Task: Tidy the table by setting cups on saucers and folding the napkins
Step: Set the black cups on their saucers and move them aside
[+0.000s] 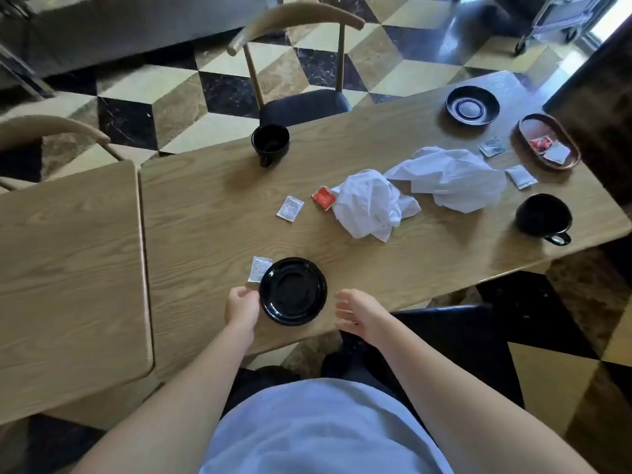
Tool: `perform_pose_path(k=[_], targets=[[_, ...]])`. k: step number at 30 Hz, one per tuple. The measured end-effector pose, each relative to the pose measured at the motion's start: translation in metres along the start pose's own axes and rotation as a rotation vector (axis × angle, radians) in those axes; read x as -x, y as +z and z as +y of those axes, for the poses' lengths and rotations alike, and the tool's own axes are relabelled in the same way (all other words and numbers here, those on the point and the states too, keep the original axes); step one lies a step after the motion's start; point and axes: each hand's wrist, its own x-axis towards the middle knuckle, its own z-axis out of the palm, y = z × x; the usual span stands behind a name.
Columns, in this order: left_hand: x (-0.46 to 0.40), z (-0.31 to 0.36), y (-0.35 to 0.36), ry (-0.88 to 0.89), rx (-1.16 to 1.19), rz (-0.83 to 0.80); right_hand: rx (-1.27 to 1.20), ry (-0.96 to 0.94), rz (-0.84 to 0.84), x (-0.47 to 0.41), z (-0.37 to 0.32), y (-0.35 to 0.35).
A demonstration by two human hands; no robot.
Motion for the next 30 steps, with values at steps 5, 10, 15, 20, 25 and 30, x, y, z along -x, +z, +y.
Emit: perform_pose_path(k=[5, 10, 15, 20, 25, 30], targets=[[0.002, 0.013, 0.011, -0.041, -0.065, -0.039, 0.193, 0.014, -0.036, -0.007, -0.018, 0.003], [-0.004, 0.018, 0.016, -0.063, -0.095, -0.131, 0.231, 0.013, -0.056, -0.014, -0.022, 0.007], [-0.004, 0.023, 0.012, -0.14, -0.125, -0.326, 0.234, 0.042, -0.051, -0.021, -0.015, 0.011], [-0.012, 0.026, 0.008, -0.175, -0.133, -0.359, 0.2, 0.052, -0.062, -0.027, -0.01, 0.021], [-0.01, 0.032, 0.011, -0.187, -0.112, -0.351, 0.245, 0.03, -0.024, -0.029, -0.014, 0.021], [0.0, 0.042, 0.032, -0.128, -0.186, -0.425, 0.176, 0.006, 0.021, -0.024, -0.017, -0.014]])
